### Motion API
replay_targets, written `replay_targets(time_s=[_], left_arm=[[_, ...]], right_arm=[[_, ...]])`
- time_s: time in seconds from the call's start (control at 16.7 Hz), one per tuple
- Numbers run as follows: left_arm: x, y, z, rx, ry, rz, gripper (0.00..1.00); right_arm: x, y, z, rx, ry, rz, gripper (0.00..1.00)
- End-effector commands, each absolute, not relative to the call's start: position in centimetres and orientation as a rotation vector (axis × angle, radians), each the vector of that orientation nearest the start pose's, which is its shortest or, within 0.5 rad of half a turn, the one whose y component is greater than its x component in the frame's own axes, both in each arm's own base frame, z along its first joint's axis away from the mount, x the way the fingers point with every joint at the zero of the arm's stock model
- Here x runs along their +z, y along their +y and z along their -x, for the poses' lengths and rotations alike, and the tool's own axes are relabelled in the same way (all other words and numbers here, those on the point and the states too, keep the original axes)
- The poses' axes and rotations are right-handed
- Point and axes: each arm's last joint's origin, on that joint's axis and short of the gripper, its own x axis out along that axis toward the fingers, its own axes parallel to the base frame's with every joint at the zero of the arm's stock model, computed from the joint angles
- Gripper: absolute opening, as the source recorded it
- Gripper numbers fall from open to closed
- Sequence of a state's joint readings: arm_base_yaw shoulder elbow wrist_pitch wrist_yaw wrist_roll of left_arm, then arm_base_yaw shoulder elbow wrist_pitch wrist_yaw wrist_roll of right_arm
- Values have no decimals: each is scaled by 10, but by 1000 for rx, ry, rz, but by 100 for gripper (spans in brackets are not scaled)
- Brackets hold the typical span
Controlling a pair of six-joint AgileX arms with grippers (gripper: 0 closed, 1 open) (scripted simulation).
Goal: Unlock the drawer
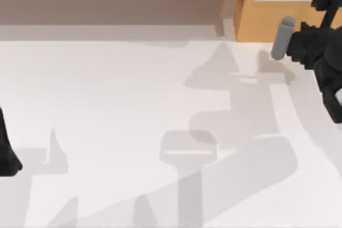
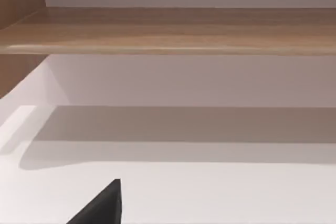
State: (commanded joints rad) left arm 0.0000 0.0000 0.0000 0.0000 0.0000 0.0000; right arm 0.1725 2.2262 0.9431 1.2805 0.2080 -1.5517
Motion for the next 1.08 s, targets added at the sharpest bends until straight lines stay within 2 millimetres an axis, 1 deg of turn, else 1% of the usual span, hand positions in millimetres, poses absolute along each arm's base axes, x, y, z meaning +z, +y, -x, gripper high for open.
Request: replay_targets(time_s=[0.36, 0.72, 0.96, 1.08], left_arm=[[160, -1, -106, 0, 0, 0, 100], [160, -1, -106, 0, 0, 0, 100], [160, -1, -106, 0, 0, 0, 100], [160, -1, -106, 0, 0, 0, 100]], right_arm=[[89, 68, -406, -7, 11, 1570, 100], [89, 69, -429, -8, 8, 1571, 100], [89, 69, -431, -8, 8, 1571, 100], [89, 69, -431, -8, 8, 1571, 85]])
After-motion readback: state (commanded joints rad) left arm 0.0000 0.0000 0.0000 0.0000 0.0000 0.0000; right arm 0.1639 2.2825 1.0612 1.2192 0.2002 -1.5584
